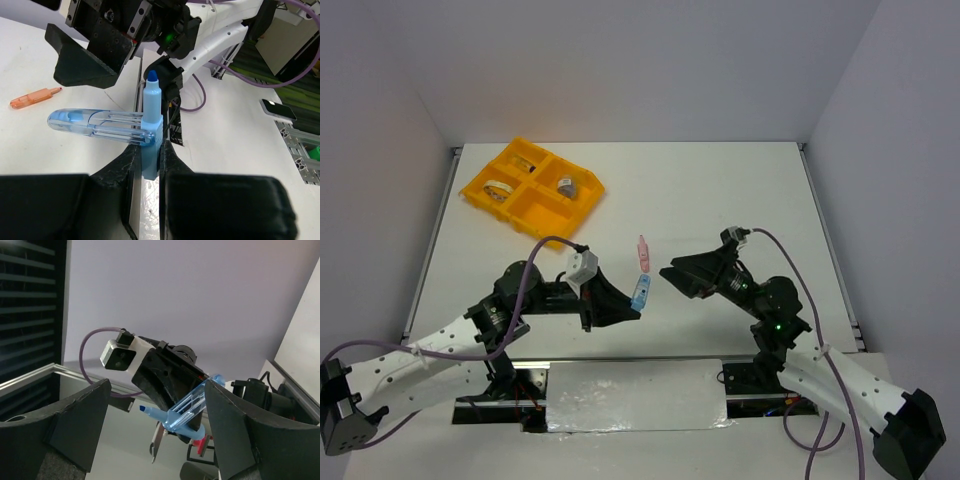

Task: Sort the stationery into containers
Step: Close the pen cap on the pen.

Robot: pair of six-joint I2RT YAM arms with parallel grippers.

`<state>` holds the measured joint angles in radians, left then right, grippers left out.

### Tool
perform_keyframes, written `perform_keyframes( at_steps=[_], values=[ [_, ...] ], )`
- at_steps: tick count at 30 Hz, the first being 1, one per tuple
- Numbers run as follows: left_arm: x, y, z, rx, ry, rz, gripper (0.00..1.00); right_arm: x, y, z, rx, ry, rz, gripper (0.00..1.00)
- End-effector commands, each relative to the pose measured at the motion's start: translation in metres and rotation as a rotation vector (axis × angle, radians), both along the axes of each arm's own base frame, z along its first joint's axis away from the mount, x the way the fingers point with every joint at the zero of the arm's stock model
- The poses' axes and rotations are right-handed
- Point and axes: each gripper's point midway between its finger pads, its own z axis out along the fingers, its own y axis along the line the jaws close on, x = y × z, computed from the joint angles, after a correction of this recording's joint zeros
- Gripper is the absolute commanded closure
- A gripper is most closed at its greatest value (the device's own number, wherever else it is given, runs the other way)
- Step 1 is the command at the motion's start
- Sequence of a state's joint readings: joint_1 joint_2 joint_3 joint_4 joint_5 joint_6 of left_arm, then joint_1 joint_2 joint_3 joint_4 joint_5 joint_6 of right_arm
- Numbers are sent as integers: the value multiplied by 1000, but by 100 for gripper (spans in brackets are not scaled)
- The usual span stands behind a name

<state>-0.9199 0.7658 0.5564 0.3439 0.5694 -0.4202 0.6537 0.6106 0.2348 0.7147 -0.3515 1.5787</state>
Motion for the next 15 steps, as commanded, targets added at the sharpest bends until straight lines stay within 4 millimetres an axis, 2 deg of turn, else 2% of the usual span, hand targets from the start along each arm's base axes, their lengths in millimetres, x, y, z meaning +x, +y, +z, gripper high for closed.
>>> perform_keyframes(
  at_steps=[1, 5, 9, 13, 15],
  values=[
    [-4, -3, 21, -72, -83, -36, 100, 4, 0, 4, 1, 44, -33, 18],
    [-3, -3, 24, -74, -97, -29, 100, 4, 4, -14, -27, 108, -39, 19],
    [-2, 0, 25, -79, -107, -16, 100, 3, 8, -19, -18, 151, -32, 20],
    [-1, 1, 22, -72, -102, -8, 100, 0, 16, -14, 1, 149, -3, 26],
    [-2, 0, 21, -70, -99, -13, 100, -3, 21, -5, 26, 137, 24, 26]
  ],
)
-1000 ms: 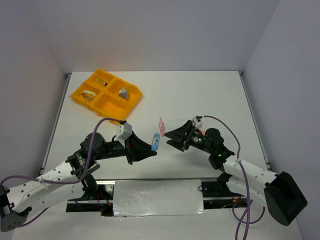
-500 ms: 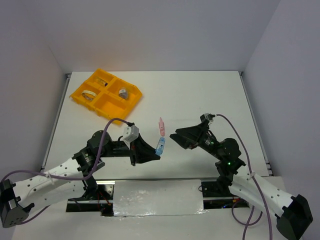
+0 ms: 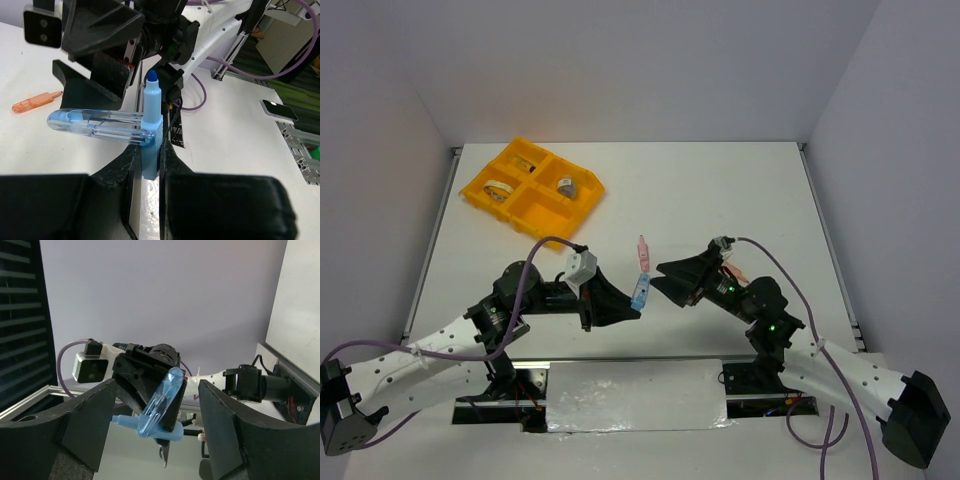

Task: Sort the stationery into containers
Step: Close the pen cap on the pen.

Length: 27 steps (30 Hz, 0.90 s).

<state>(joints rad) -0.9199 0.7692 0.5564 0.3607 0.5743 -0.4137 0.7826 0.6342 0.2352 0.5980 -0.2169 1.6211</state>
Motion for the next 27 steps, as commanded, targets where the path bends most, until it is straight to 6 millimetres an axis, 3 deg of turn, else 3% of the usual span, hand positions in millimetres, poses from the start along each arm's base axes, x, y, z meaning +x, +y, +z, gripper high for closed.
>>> perform_keyframes(
  at_steps=[1, 5, 11, 17, 25, 26, 27],
  values=[
    [-2, 1, 17, -58, -83, -10, 100, -1, 9, 17, 59, -8, 25, 27],
    [-2, 2, 17, -61, -86, -4, 100, -4, 23, 20, 71, -4, 69, 31],
    [-2, 3, 12, -41, -82, 1, 100, 1, 22, 32, 85, -38, 26, 53],
    [0, 3, 2, -22, -65, 7, 100, -2, 22, 50, 96, -82, 34, 54],
    [15, 2, -4, 11, -27, 88, 100, -9, 19, 67, 57, -219, 16, 95],
    [18, 2, -4, 16, -10, 104, 100, -6, 21, 60, 6, -214, 7, 100],
    [20, 2, 0, 13, -2, 118, 100, -6, 19, 68, -6, -252, -10, 100]
  ],
)
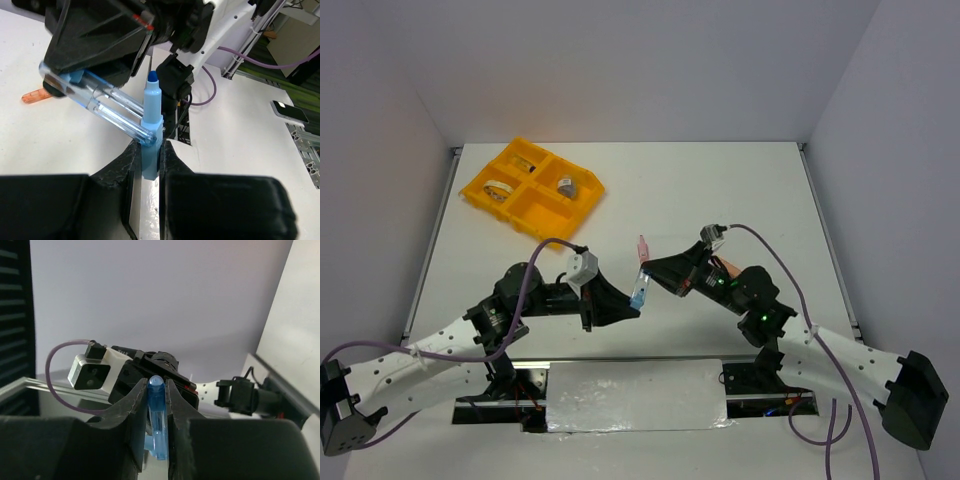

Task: Sort the stationery into containers
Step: Close the pen cap on the pen.

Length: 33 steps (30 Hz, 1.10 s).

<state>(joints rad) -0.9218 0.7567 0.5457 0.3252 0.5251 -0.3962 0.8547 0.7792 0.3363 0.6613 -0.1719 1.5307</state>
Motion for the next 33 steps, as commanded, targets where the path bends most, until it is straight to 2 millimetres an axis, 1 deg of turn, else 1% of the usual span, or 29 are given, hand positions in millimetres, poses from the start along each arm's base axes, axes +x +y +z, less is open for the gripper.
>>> perform_keyframes(
  at_steps=[1, 2, 3, 4, 5, 6, 7, 8, 9, 12, 14, 15, 19, 20, 21, 22, 29, 33],
  values=[
    [15, -3, 7, -4, 2, 71, 100, -11, -8, 53, -2, -239, -37, 100],
    [13, -3, 9, -2, 13, 61, 100, -11, -8, 53, -25, -259, -43, 100],
    [13, -4, 9, 0, 19, 58, 100, -12, -10, 63, -25, -301, -57, 100],
    [14, -5, 7, 6, 25, 58, 100, -14, -13, 70, -43, -381, -77, 100],
    [13, -6, 8, 5, 31, 55, 100, -15, -13, 73, -65, -414, -83, 100],
    [13, -6, 8, 7, 34, 53, 100, -18, -15, 88, -72, -466, -89, 100],
    [13, -7, 6, 12, 39, 50, 100, -17, -15, 90, -116, -534, -113, 100],
    [12, -7, 7, 11, 40, 43, 100, -16, -15, 89, -157, -552, -114, 100],
    [12, -7, 7, 12, 41, 41, 100, -17, -17, 100, -162, -589, -125, 100],
    [13, -9, 3, 31, 51, 38, 100, -23, -17, 108, -207, -718, -123, 100],
    [15, -9, 4, 36, 53, 46, 100, -28, -16, 113, -207, -774, -112, 100],
    [16, -10, -1, 55, 67, 54, 100, -34, -15, 113, -209, -823, -87, 100],
    [20, -13, 0, 75, 87, 65, 100, -46, -13, 114, -214, -931, -53, 100],
    [21, -13, 1, 78, 90, 68, 100, -52, -11, 113, -208, -964, -34, 100],
    [25, -14, -1, 83, 97, 85, 100, -57, -11, 113, -210, -1024, -32, 100],
    [25, -14, -2, 90, 108, 91, 100, -58, -12, 112, -214, -1042, -40, 100],
    [27, -16, 12, 59, 112, 95, 100, -52, -10, 97, -282, -1086, -70, 100],
    [26, -15, 17, 41, 111, 95, 100, -49, -10, 93, -288, -1086, -83, 100]
  ],
)
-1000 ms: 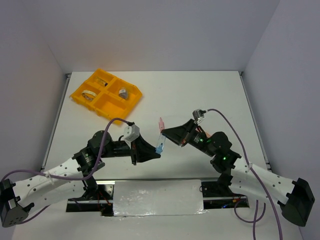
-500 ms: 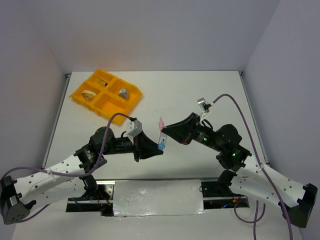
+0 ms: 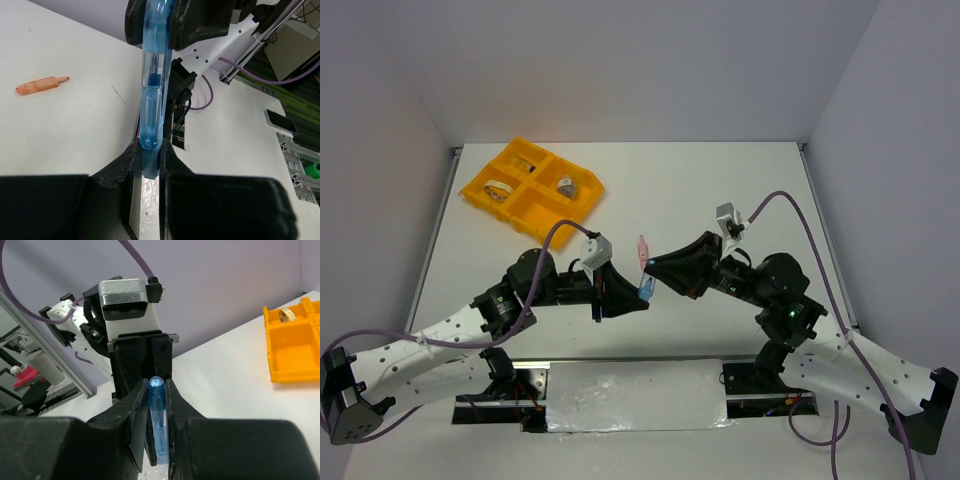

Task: Sort the stationery into containers
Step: Close the pen cap on the pen.

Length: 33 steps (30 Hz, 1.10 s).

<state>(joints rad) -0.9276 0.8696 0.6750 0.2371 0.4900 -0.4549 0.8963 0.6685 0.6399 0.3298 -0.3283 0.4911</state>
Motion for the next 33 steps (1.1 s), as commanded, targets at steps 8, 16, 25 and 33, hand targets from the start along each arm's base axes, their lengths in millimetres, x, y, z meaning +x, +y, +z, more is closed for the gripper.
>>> perform_keyframes(
  at_steps=[8, 16, 25, 33],
  values=[
    [6, 2, 20, -73, -18, 40, 100, -16, 7, 22, 79, -64, 75, 100],
    [2, 5, 27, -128, -39, 33, 100, -8, 5, 21, 120, -28, 36, 100],
    [5, 7, 25, -126, -44, 61, 100, -5, -1, 24, 165, 10, 7, 100],
    [8, 10, 34, -152, -56, 83, 100, -13, 2, 22, 182, -10, 61, 100]
  ],
)
